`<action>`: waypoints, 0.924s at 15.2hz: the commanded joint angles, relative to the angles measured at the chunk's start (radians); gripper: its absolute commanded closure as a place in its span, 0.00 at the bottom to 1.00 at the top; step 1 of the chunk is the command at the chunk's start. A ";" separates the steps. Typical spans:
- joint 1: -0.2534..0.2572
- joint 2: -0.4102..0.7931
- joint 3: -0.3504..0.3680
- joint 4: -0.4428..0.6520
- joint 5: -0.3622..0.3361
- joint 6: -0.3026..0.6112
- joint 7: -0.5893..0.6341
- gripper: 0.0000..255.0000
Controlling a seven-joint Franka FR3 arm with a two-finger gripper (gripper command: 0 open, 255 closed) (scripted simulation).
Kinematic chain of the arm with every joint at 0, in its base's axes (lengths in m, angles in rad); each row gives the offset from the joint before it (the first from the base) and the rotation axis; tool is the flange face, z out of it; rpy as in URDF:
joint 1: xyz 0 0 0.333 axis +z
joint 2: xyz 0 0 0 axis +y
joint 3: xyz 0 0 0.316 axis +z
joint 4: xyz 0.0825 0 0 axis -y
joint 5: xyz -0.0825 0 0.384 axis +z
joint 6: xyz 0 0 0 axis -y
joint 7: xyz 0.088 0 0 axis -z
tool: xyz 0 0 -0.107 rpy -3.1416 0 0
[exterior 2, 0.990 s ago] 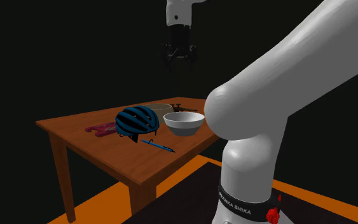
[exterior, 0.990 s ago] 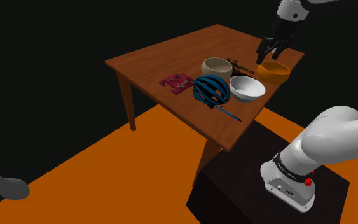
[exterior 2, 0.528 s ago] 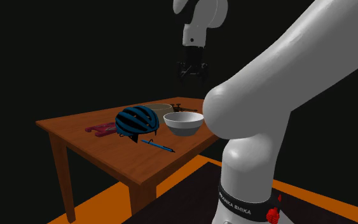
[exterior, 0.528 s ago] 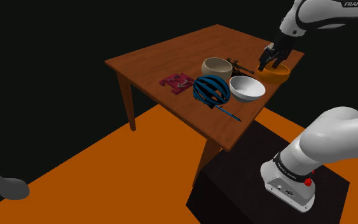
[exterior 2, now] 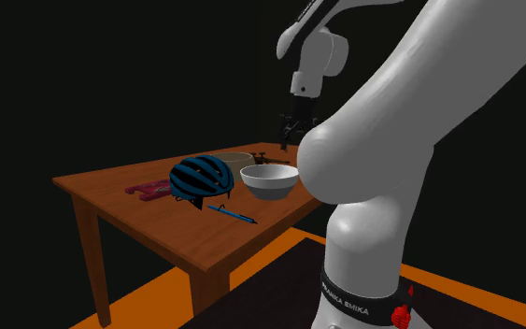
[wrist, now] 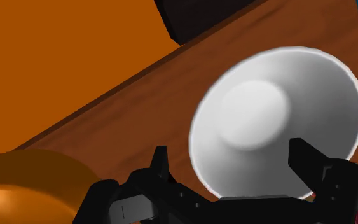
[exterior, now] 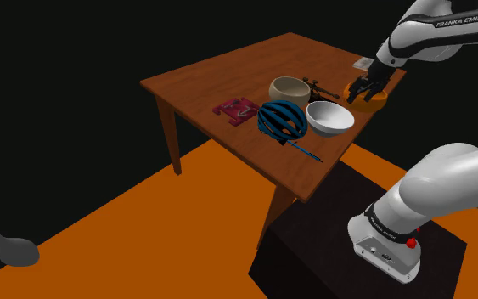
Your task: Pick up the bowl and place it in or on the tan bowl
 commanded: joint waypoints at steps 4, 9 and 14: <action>0.018 0.083 -0.083 -0.007 0.025 0.101 -0.060 0.00; 0.040 0.139 -0.113 -0.044 0.041 0.193 -0.075 0.00; 0.040 0.139 -0.113 -0.044 0.041 0.193 -0.075 0.00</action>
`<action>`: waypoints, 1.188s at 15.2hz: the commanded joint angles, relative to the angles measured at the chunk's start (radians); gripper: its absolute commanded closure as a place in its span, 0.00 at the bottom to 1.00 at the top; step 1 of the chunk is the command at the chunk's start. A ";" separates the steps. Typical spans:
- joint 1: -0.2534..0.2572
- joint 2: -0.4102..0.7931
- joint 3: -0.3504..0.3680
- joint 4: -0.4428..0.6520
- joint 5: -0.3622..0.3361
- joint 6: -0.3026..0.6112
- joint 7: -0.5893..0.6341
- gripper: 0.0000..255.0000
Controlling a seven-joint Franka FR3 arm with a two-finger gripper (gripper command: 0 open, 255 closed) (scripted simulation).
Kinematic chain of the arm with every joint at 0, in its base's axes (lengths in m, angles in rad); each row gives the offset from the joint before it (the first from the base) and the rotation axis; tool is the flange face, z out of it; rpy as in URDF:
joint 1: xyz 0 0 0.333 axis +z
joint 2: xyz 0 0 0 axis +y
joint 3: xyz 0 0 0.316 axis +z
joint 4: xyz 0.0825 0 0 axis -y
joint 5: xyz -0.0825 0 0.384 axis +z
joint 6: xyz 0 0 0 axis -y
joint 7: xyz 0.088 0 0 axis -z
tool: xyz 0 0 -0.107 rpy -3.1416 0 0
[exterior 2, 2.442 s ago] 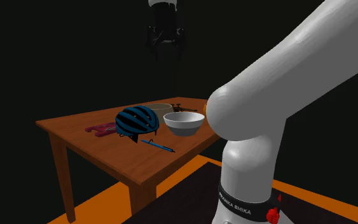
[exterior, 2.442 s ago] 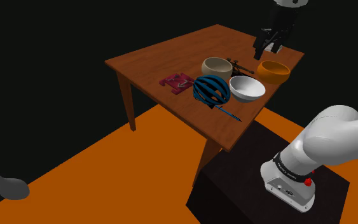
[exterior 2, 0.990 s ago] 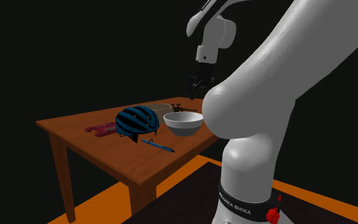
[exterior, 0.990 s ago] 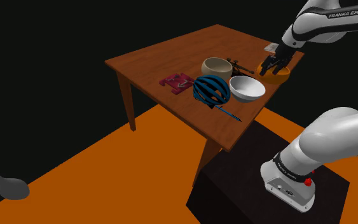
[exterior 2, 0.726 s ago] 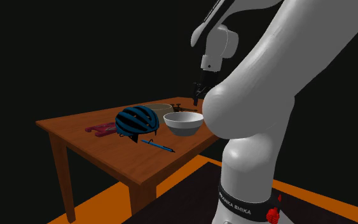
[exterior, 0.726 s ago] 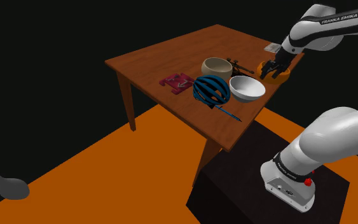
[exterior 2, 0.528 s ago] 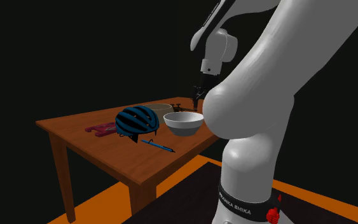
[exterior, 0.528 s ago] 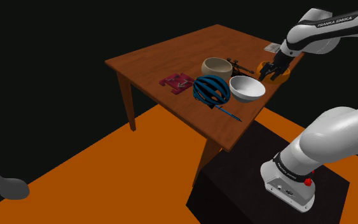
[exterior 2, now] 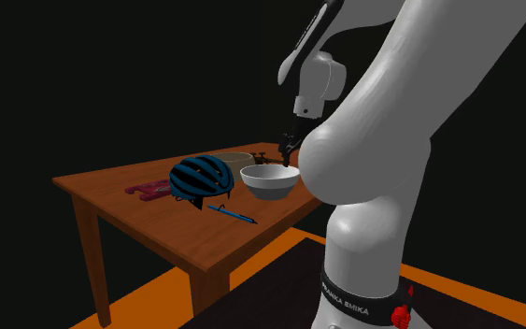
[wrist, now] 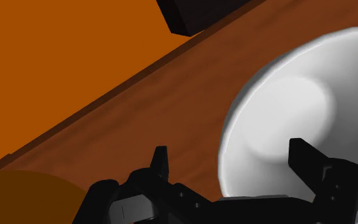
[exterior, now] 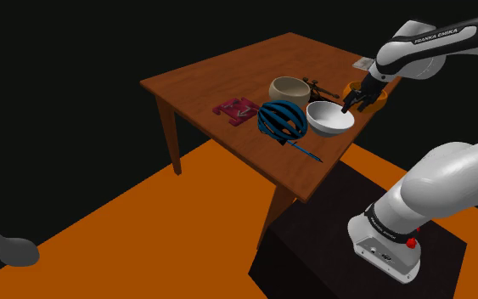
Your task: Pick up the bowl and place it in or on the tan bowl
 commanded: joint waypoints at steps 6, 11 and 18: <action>0.000 0.000 0.000 0.000 0.000 0.001 0.000 1.00; 0.000 0.000 0.000 0.000 0.000 0.000 0.000 1.00; -0.013 -0.044 0.029 0.038 -0.009 -0.079 0.019 1.00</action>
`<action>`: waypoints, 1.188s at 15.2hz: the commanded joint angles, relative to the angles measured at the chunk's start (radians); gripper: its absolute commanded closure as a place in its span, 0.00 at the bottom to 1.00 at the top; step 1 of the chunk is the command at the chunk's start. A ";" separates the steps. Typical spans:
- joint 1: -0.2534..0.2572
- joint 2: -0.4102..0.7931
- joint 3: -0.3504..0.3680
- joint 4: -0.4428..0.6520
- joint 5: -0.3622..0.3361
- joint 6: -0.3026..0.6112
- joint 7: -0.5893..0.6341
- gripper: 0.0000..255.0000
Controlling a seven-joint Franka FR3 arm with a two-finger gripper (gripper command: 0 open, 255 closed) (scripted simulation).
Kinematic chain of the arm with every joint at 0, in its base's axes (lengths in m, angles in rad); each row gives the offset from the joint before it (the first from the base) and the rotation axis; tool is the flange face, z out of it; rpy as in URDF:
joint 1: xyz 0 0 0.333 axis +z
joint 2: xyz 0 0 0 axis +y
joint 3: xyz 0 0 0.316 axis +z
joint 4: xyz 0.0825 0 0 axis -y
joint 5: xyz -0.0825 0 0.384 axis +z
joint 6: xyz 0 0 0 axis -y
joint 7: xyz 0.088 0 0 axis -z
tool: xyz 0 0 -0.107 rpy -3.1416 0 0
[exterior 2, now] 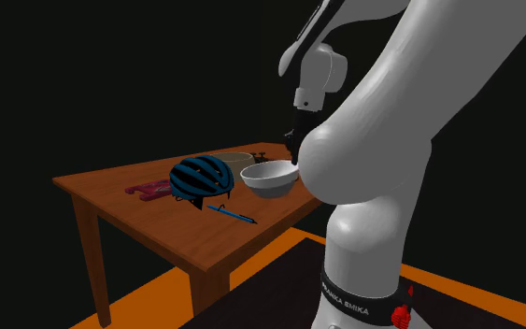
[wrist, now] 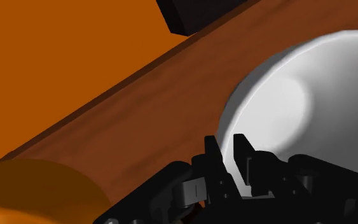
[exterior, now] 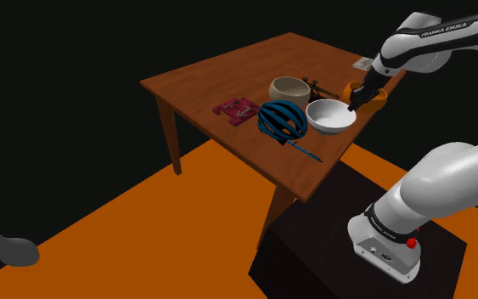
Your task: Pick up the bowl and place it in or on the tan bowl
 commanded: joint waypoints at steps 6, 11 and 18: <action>-0.010 -0.049 0.036 0.061 -0.004 -0.108 0.020 1.00; -0.013 -0.075 0.059 0.110 -0.002 -0.181 0.031 1.00; -0.012 -0.098 0.086 0.186 0.006 -0.280 0.042 1.00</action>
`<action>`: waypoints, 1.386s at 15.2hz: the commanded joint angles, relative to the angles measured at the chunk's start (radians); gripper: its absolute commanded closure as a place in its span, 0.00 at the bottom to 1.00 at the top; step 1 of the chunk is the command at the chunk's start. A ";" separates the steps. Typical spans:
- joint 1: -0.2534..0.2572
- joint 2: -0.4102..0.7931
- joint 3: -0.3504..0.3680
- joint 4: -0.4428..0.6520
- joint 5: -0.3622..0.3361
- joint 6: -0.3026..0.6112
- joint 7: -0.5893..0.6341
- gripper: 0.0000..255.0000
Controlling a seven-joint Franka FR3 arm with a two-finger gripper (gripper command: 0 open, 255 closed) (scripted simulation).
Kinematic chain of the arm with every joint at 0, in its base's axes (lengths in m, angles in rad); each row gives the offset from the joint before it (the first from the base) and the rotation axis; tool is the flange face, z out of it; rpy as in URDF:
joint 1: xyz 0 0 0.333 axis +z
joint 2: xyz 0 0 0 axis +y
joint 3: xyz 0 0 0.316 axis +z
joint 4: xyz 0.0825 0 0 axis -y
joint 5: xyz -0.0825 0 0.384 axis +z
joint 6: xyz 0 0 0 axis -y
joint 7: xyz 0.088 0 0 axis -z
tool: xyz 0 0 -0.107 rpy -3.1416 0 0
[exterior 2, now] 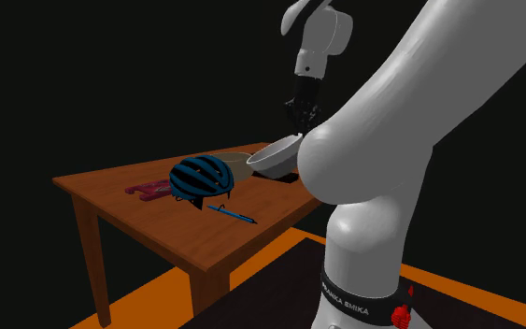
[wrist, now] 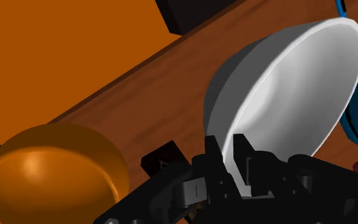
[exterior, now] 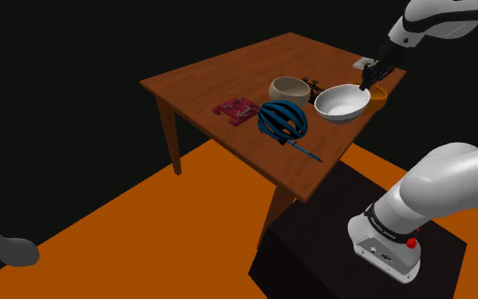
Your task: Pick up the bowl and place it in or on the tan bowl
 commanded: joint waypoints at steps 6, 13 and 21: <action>0.005 -0.009 0.023 0.086 0.011 -0.095 0.009 1.00; 0.058 0.099 0.022 0.228 0.064 -0.132 0.016 1.00; 0.153 0.417 -0.026 0.547 0.226 -0.168 -0.012 1.00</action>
